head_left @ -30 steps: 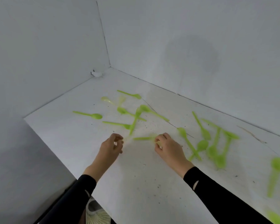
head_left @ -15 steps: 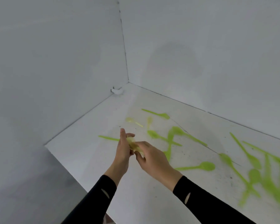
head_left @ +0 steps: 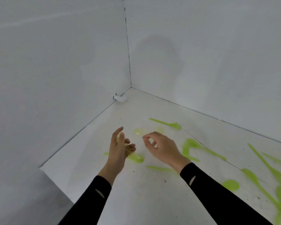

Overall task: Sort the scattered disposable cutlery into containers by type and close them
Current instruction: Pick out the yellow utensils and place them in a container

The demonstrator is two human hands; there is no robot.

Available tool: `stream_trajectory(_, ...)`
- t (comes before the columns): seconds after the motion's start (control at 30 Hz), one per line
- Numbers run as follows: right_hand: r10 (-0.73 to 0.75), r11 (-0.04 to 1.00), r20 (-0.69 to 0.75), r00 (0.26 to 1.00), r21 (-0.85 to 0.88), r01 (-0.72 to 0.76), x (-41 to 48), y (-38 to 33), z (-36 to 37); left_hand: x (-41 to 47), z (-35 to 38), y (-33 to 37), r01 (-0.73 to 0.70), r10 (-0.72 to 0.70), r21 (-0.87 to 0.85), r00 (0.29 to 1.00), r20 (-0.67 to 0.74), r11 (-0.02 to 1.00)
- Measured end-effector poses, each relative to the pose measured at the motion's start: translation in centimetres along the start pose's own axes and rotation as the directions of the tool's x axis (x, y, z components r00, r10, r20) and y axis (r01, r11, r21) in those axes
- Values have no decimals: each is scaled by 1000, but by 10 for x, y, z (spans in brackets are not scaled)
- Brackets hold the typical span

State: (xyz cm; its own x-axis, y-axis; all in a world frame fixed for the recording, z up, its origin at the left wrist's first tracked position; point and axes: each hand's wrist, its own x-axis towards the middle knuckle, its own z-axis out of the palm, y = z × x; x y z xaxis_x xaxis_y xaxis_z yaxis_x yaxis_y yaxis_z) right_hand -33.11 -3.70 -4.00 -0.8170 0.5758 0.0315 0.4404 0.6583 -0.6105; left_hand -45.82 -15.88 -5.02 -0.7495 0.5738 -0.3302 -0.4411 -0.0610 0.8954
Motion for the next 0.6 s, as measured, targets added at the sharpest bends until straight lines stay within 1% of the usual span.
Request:
stream_trajectory(0.03, 56, 997, -52, 997, -54, -59, 10, 10, 1, 9, -1, 3, -27, 25, 115, 1000, 16, 993)
stream_trajectory(0.07, 96, 985, -78, 992, -138, -106, 21, 20, 2, 20, 0, 6, -62, 56, 268, 998, 33, 962)
stream_trajectory(0.1, 118, 962, -85, 989, -239, -135, 31, 27, 2, 32, 0, 6, -103, 89, 422, 995, 53, 901)
stream_trajectory(0.13, 129, 931, -92, 987, -331, -153, 40, 33, 2, 45, 0, 5, -159, 131, 568, 987, 90, 807)
stream_trajectory(0.17, 140, 902, -96, 985, -398, -167, 48, 36, 0, 58, -1, 4, -219, 165, 690, 976, 144, 690)
stream_trajectory(0.2, 156, 878, -89, 984, -445, -179, 54, 39, 0, 71, -1, 3, -281, 186, 779, 960, 212, 560)
stream_trajectory(0.23, 187, 862, -73, 980, -467, -199, 59, 41, 0, 82, -1, 0, -344, 193, 833, 938, 287, 432)
stream_trajectory(0.27, 226, 849, -51, 973, -479, -223, 62, 44, 1, 93, 0, -3, -407, 177, 854, 913, 368, 325)
stream_trajectory(0.3, 254, 838, -27, 967, -493, -234, 63, 48, 4, 101, 1, -5, -459, 143, 855, 888, 437, 242)
stream_trajectory(0.33, 253, 827, -14, 967, -515, -224, 63, 50, 7, 107, 2, -7, -497, 105, 848, 868, 485, 187)
stream_trajectory(0.4, 239, 815, -27, 971, -538, -215, 60, 55, 13, 114, 2, -9, -533, 77, 837, 846, 527, 127)
stream_trajectory(0.43, 244, 839, -52, 968, -489, -237, 57, 58, 14, 117, 2, -11, -543, 85, 834, 840, 536, 104)
stream_trajectory(0.5, 263, 918, -103, 959, -278, -282, 51, 61, 12, 121, -1, -12, -575, 90, 815, 817, 569, 74)
stream_trajectory(0.57, 227, 967, -182, 957, -78, -244, 43, 65, 7, 120, 3, -10, -606, 96, 792, 795, 599, 75)
stream_trajectory(0.6, 189, 980, -230, 955, -22, -199, 39, 64, 4, 118, 6, -9, -612, 111, 785, 790, 603, 94)
